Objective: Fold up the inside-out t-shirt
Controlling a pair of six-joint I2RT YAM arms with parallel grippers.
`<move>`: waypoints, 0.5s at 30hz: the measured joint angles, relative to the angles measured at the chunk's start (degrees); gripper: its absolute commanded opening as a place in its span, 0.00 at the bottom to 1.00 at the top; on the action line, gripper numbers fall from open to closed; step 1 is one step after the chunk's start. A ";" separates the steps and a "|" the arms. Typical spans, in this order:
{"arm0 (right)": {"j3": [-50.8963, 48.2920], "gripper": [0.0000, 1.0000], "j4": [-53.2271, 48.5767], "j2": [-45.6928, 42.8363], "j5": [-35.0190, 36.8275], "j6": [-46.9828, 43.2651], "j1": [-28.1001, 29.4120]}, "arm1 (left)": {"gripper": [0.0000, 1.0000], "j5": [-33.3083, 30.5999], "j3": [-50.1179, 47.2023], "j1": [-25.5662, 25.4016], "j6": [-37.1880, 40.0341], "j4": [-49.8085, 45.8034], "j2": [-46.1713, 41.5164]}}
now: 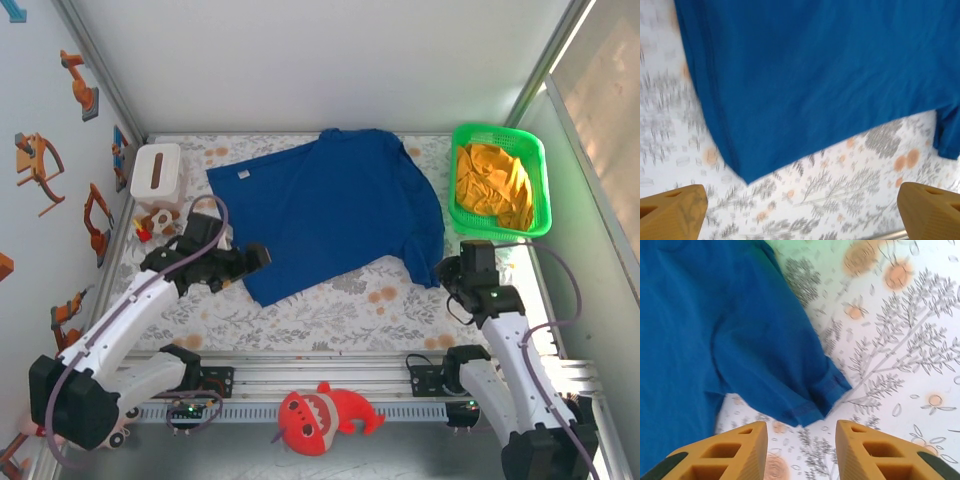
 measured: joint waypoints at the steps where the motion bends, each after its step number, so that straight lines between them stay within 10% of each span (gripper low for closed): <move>1: 1.16 0.38 0.37 0.24 -0.04 -0.04 0.00 | 1.00 0.07 2.43 1.40 1.05 0.09 1.79; 15: 12.74 0.35 16.57 28.85 -2.82 -1.68 7.52 | 0.99 4.79 49.46 12.11 14.08 4.24 54.03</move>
